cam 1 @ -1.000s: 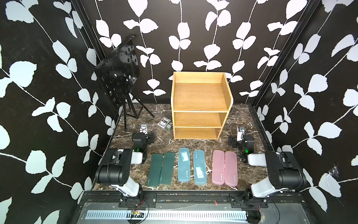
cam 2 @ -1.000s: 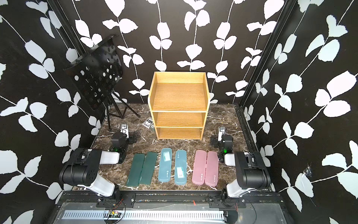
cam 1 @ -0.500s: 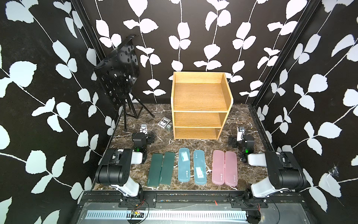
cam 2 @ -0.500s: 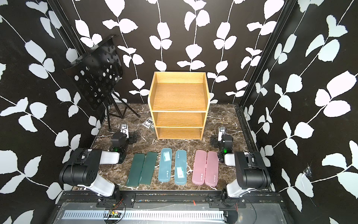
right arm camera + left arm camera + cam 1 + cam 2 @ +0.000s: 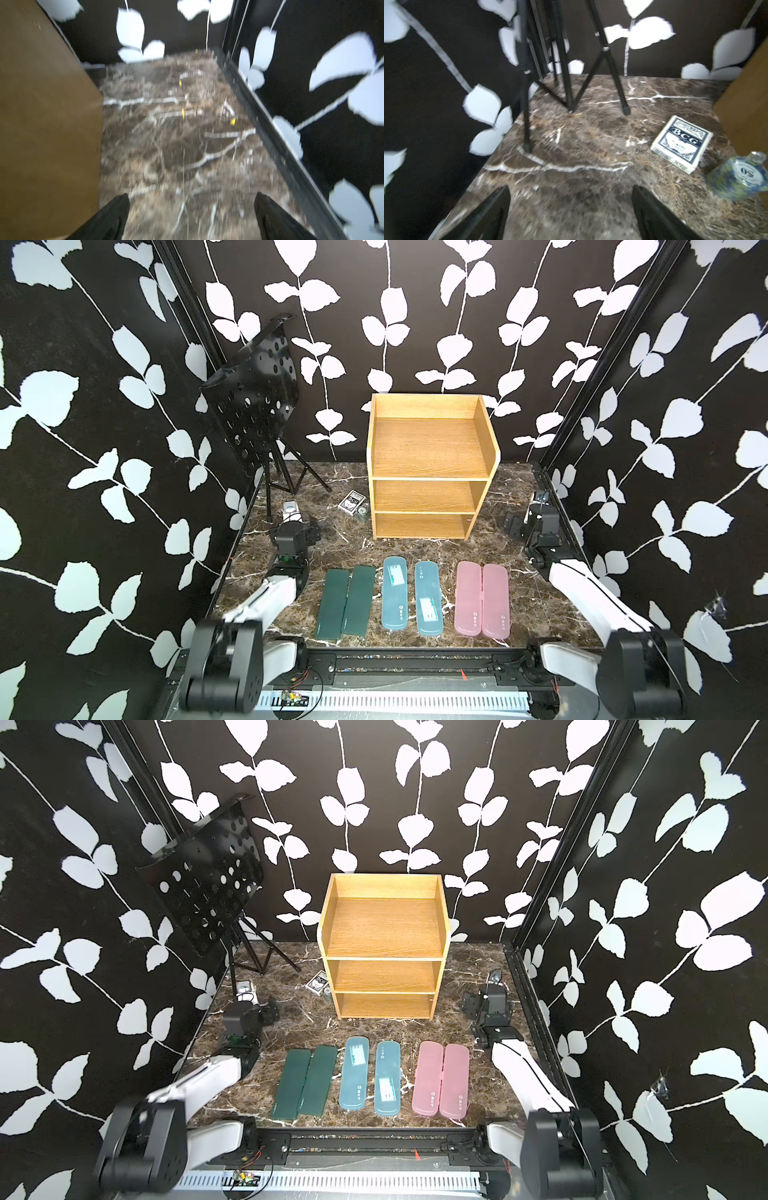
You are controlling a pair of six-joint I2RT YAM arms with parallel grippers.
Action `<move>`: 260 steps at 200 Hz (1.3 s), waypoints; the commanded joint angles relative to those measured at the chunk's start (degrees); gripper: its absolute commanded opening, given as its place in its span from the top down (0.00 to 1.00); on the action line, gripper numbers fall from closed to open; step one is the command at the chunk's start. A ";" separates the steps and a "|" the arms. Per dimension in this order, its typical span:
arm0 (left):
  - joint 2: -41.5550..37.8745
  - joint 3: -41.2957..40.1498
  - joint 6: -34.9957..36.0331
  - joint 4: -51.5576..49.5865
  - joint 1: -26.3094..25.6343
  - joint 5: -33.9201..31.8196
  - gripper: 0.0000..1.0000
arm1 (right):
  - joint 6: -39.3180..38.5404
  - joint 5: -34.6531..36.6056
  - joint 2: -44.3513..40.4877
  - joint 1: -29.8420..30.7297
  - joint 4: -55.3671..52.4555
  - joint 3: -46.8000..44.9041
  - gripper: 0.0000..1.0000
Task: Place the pencil cases on the shelf according to color
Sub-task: Adjust the pencil case at the center of the board.
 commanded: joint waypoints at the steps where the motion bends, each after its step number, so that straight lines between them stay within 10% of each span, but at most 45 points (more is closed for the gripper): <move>1: -5.92 4.70 -12.36 -24.47 0.10 -3.49 0.04 | 9.14 -4.11 -3.42 0.88 -18.44 2.20 0.06; 44: -13.64 8.38 -26.57 -41.17 -0.30 4.10 0.01 | 16.57 -8.11 -6.63 6.30 -32.57 3.66 0.13; 107: -8.88 18.83 -27.20 -58.39 -6.88 7.79 0.01 | 23.86 -1.92 -5.25 18.31 -47.12 6.44 0.18; 162: -10.08 16.88 -28.89 -55.51 -9.65 12.05 0.01 | 27.75 -13.61 -5.64 25.68 -35.43 0.02 0.23; 260: -10.70 17.49 -27.86 -57.53 -10.27 14.24 0.01 | 30.52 -14.00 10.68 32.79 -22.56 0.22 0.16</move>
